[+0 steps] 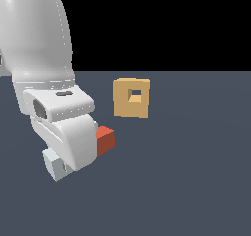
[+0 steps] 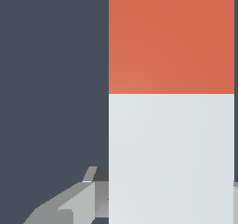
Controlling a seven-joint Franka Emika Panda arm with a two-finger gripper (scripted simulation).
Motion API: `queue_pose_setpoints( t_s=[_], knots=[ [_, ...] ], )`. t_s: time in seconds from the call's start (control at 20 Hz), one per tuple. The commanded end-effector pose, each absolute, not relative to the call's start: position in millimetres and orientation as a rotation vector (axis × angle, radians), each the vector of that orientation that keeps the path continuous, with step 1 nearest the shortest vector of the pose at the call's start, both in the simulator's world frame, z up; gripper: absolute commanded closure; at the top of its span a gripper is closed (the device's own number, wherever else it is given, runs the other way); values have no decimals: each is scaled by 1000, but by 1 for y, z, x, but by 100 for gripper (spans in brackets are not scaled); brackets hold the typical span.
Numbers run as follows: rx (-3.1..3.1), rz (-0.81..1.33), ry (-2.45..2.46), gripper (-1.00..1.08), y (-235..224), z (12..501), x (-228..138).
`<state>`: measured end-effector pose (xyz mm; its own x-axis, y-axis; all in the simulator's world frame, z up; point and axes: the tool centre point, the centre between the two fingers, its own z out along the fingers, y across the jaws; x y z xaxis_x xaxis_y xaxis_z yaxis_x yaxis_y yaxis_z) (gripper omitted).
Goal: Insert the peg into the horizontal hole in a box.
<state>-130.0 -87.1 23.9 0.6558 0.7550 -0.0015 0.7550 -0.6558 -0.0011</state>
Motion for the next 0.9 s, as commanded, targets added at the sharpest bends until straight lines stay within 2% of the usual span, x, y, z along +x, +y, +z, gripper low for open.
queue_pose_setpoints(
  t_s=[0.0,0.45,0.85],
  knots=[
    [-2849,0,-1325,108,-83,26,-125],
    [-2762,2,-1503,108,-54,42,-84],
    [-2598,3,-1773,108,3,67,-28]
  ],
)
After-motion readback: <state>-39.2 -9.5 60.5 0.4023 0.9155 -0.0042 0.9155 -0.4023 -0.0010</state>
